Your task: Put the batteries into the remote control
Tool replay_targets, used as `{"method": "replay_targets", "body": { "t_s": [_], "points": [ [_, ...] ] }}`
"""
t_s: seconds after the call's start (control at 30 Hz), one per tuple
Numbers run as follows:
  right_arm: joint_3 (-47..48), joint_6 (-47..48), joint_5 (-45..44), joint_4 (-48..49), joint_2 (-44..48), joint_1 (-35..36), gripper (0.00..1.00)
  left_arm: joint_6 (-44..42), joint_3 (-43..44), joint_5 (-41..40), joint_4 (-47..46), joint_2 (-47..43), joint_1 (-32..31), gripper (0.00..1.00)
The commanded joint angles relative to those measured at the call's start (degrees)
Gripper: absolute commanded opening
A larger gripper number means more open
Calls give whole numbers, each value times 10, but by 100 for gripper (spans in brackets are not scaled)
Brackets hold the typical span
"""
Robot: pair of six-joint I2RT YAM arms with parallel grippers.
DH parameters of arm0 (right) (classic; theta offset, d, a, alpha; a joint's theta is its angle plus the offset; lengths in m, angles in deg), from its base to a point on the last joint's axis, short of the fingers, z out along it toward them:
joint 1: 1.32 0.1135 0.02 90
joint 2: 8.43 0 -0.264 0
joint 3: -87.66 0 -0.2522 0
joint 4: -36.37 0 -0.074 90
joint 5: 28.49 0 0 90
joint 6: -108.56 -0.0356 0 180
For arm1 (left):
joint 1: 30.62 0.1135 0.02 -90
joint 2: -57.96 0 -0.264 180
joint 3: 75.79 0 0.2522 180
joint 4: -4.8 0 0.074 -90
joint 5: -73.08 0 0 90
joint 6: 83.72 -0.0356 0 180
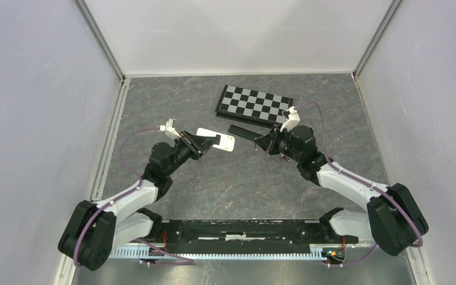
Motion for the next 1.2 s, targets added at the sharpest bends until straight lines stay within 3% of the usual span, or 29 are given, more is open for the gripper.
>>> {"method": "replay_targets", "body": {
  "t_s": [0.0,0.3,0.83,1.17],
  "points": [
    [23,-72,-37,71,24,42,10,80,-14,-49,-118,41,-12,2],
    [115,-31,-174,20,15,137,9,130,-34,-87,-270,120,-46,2],
    [175,46,-369,-21,-19,225,9,205,-33,-147,-346,154,-92,2],
    [179,29,-371,-18,-39,231,9,233,-27,-183,-411,198,-126,2]
  ]
}}
